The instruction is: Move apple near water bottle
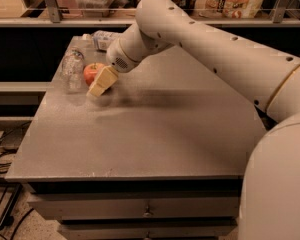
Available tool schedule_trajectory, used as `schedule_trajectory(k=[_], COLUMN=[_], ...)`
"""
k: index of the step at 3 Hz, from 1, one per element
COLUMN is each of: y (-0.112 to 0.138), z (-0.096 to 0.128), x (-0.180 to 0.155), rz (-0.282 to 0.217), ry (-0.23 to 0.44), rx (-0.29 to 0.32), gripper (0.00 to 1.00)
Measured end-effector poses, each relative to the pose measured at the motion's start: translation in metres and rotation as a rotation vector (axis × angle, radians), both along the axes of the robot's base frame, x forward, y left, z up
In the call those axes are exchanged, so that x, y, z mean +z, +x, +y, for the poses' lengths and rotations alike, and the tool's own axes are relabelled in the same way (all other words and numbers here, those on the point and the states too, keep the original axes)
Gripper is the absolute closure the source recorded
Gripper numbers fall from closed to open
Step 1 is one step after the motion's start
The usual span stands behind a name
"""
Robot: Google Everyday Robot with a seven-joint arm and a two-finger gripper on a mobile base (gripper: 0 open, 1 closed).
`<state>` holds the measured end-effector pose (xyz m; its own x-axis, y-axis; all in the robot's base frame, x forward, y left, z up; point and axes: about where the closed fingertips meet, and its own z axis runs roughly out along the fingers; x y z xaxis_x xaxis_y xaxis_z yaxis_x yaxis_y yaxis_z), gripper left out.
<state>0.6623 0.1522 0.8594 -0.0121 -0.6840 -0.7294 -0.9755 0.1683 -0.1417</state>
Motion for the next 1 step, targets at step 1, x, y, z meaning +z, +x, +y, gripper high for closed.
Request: schedule_trajectory(k=[1], y=[0.0000], z=[0.0000], x=[0.0000], rz=[0.000], ry=[0.000], rx=[0.000], gripper=[0.00])
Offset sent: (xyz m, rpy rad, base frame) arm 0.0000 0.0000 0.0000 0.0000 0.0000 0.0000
